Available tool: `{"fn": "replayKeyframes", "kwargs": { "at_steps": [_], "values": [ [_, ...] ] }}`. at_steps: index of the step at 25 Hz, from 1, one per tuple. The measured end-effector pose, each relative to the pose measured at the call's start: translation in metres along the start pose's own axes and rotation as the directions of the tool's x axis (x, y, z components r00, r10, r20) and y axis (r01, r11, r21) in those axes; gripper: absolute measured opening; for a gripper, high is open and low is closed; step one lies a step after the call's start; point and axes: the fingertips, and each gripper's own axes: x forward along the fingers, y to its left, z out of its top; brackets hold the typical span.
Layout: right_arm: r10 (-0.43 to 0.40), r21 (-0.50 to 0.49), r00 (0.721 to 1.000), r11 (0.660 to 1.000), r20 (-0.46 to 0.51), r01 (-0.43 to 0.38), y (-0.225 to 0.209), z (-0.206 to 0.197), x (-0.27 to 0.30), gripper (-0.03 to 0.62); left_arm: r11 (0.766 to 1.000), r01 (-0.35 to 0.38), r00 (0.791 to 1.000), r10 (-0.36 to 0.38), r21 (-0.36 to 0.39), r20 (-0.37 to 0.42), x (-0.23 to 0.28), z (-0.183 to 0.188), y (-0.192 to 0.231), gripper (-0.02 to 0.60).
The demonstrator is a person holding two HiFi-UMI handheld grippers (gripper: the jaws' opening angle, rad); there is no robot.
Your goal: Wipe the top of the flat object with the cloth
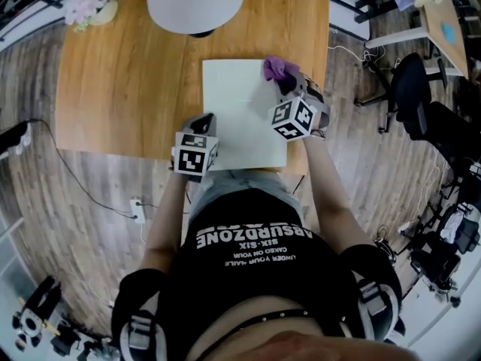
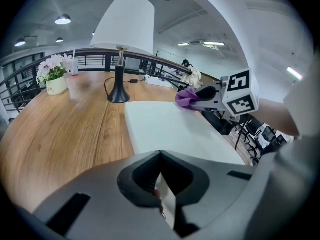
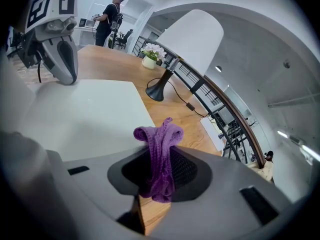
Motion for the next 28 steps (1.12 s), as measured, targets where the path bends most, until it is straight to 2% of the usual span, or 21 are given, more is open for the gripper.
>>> {"fn": "replayKeyframes", "kwargs": {
  "at_steps": [12,24,28],
  "values": [
    [0.024,-0.027,1.0,0.999,-0.003,-0.024,0.007,0.015,0.011,0.106,0.995,0.053,0.999,-0.053,-0.079,0.011,0.0,-0.003,0.002,0.015],
    [0.087,-0.132,0.996,0.988,0.031,-0.082,0.034,0.056,0.016,0.106,0.994,0.056,0.998,-0.054,-0.098,0.018,-0.003,-0.003,0.002,0.015],
    [0.103,-0.147,0.994,0.984,0.027,-0.098,0.036,0.056,0.018,0.106,0.994,0.044,0.999,-0.043,-0.104,0.011,-0.001,-0.003,0.002,0.015]
  ]
}}
